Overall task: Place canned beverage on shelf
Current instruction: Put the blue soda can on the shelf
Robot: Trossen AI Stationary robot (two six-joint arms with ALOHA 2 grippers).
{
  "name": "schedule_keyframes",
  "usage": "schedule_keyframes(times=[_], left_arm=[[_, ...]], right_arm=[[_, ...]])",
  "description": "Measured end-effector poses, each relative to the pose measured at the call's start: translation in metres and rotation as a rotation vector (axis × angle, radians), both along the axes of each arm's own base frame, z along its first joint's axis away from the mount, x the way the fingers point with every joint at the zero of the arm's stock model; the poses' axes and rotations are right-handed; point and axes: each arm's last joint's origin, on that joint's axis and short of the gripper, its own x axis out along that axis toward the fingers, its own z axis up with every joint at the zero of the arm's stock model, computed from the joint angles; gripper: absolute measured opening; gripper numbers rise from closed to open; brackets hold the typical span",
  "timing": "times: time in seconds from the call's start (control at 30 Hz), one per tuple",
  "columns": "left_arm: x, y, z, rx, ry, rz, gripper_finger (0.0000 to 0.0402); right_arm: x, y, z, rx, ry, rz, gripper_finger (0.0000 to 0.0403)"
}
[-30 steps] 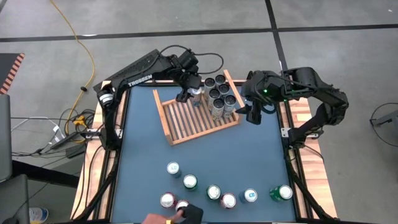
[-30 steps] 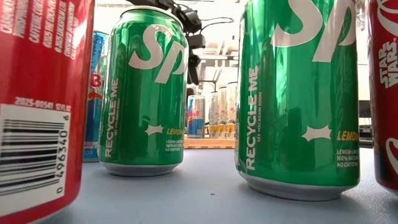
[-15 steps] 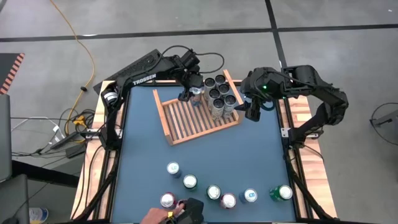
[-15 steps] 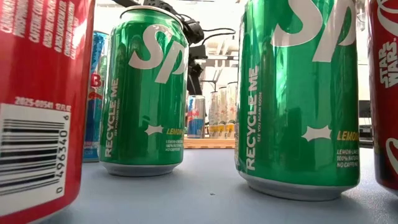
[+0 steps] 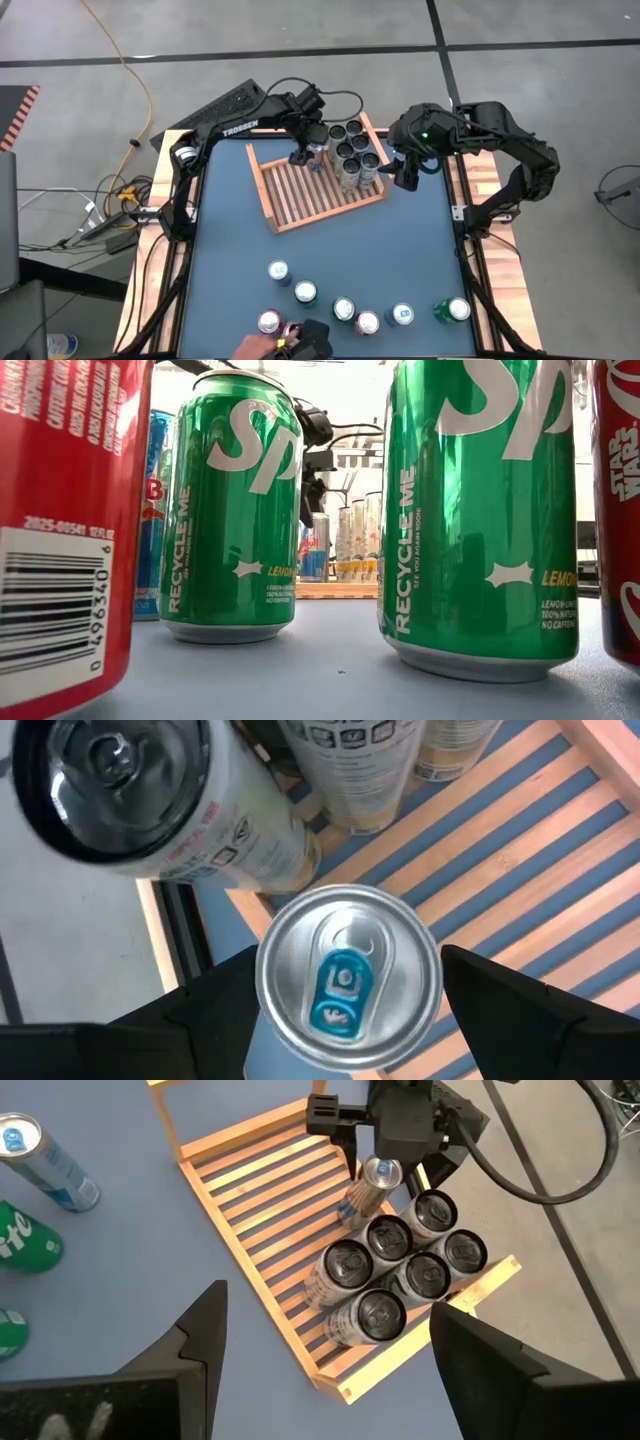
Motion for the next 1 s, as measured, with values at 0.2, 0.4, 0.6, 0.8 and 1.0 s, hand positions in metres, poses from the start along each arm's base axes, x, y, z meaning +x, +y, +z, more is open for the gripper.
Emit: schedule_keyframes(times=[0.2, 0.4, 0.6, 0.8, 1.0], left_arm=[[0.001, -0.0018, 0.0012, -0.041, -0.028, -0.003, 0.0262], [0.0017, -0.0018, 0.0015, -0.076, -0.037, 0.091, 0.0229], [0.001, -0.0004, 0.0014, -0.129, -0.045, 0.252, 0.0233], [0.0013, 0.0011, 0.002, -0.213, -0.079, 0.467, 0.0234], [0.0047, -0.0037, 0.002, -0.229, -0.088, 0.593, 0.0234]], right_arm=[[-0.0001, 0.0, 0.0, -0.001, 0.001, 0.001, 0.026], [-0.0002, 0.0, -0.0001, -0.001, 0.003, 0.0, 0.026], [-0.0002, 0.0, -0.0001, 0.001, 0.002, -0.002, 0.026], [-0.0002, 0.0, -0.0001, 0.001, 0.002, -0.001, 0.026], [-0.0002, 0.0, -0.0001, -0.004, 0.005, 0.004, 0.026]])
